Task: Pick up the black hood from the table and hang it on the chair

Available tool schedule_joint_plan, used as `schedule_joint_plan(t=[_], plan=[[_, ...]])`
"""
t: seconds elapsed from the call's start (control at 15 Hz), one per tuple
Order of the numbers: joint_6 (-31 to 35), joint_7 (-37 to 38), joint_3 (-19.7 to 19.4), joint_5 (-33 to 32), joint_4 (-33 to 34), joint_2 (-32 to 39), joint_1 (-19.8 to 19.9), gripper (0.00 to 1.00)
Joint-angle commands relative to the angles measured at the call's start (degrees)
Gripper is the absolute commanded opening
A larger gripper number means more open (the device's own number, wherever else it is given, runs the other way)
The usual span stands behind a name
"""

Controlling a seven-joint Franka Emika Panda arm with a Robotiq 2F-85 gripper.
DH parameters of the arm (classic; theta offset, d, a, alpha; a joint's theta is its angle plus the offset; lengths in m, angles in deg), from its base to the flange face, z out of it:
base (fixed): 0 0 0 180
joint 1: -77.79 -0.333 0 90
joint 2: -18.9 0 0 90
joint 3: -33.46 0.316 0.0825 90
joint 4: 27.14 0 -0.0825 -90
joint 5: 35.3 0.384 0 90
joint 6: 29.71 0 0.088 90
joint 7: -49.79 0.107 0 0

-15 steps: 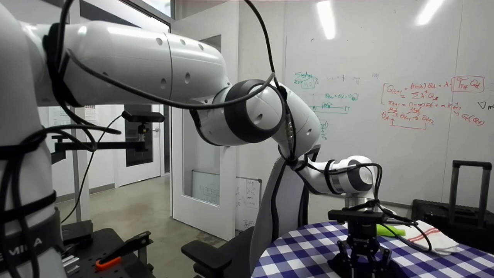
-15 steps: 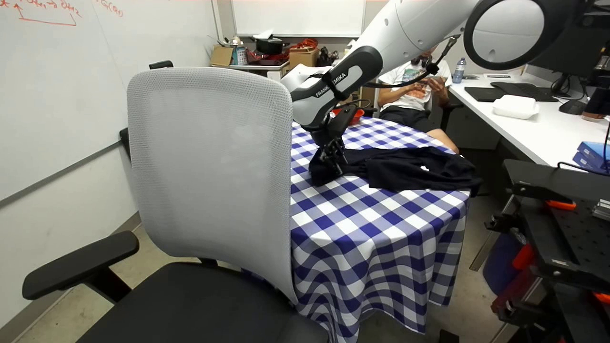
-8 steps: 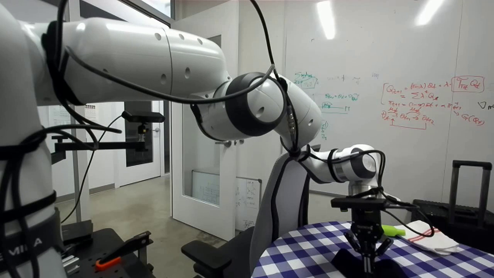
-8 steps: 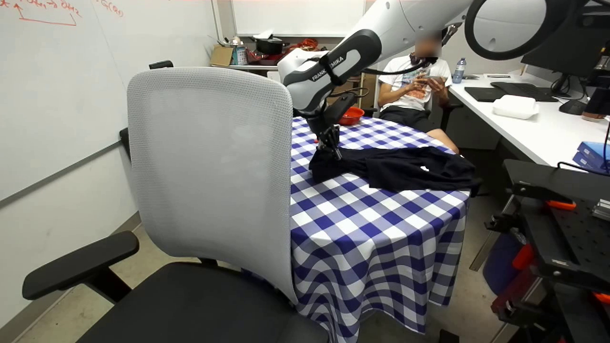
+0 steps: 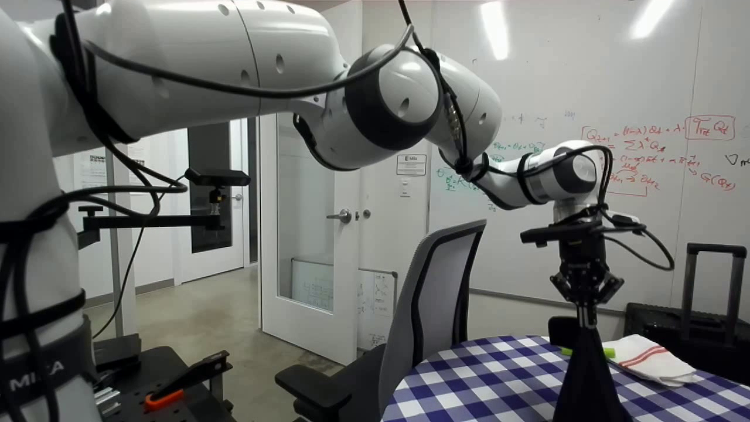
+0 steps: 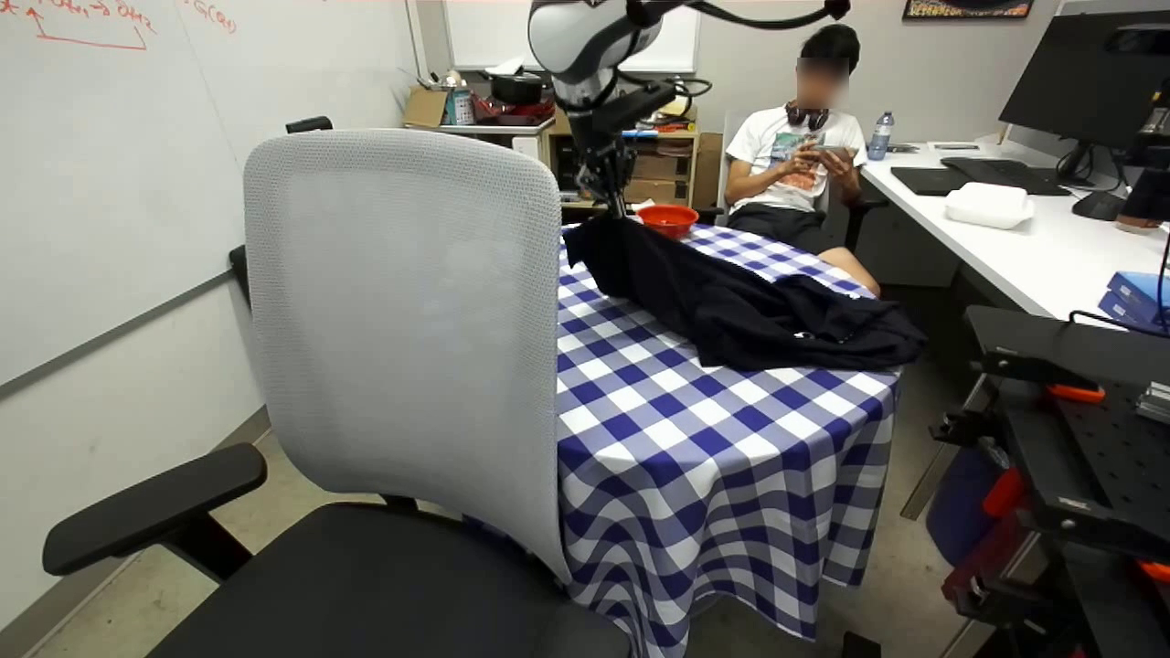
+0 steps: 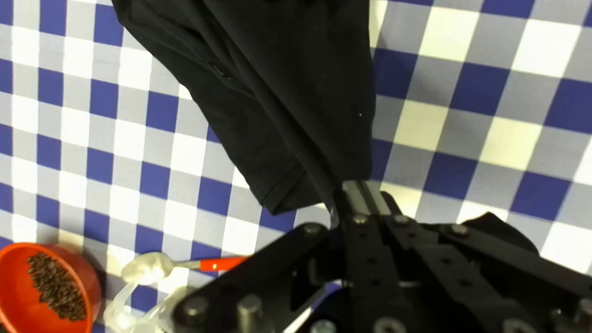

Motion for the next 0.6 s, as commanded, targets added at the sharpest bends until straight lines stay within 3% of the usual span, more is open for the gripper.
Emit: schedule_joint_plan(t=[0.0,0.4,0.47,0.53], plan=[[0.11,6.61,0.43,2.19,1.79,-6.01,-0.76,0.02],[2.92,20.68,-1.3,0.19,9.73,-11.33,-6.44,0.01],[0.57,22.41,-1.69,0.19,16.81,-8.77,-7.17,0.01],[0.38,24.09,-1.93,-0.23,17.8,-9.48,-8.42,0.01]])
